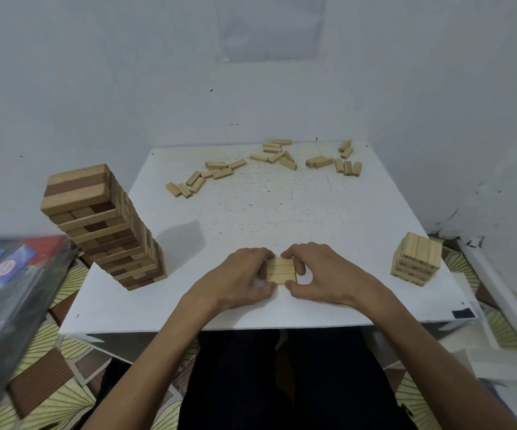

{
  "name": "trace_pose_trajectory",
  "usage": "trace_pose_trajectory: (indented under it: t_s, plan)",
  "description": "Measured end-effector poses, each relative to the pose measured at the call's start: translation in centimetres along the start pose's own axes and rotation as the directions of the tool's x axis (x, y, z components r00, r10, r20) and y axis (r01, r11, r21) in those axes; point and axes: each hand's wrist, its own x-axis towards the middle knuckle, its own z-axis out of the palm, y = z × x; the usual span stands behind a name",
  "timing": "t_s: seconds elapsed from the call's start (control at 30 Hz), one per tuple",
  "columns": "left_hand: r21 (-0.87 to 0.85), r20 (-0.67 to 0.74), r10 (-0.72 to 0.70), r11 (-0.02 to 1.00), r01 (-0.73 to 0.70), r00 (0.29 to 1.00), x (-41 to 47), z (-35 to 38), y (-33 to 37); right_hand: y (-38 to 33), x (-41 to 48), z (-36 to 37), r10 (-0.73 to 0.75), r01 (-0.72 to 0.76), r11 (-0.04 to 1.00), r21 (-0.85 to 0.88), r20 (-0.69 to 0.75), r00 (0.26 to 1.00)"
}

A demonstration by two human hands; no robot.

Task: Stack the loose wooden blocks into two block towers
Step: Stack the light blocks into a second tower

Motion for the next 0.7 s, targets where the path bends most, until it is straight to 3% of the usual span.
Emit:
trace_pose_trajectory:
  t_s: [0.17, 0.5, 0.7]
  plan:
    - [0.031, 0.032, 0.020, 0.999, -0.021, 0.999, 0.0, -0.2, -0.1, 0.8, 0.3, -0.3, 0.048, -0.053, 0.995, 0.083, 0.068, 0.997]
    - [0.013, 0.055, 0.024, 1.000, -0.025, 0.998, 0.4, -0.7, 0.1, 1.1, 0.6, -0.2, 0.051, -0.053, 0.998, 0.020, 0.107, 0.993]
    - [-0.189, -0.021, -0.066, 0.980, 0.061, 0.998, 0.1, -1.0, -0.4, 0.9, 0.3, -0.3, 0.024, -0.026, 0.999, 0.042, 0.043, 0.999]
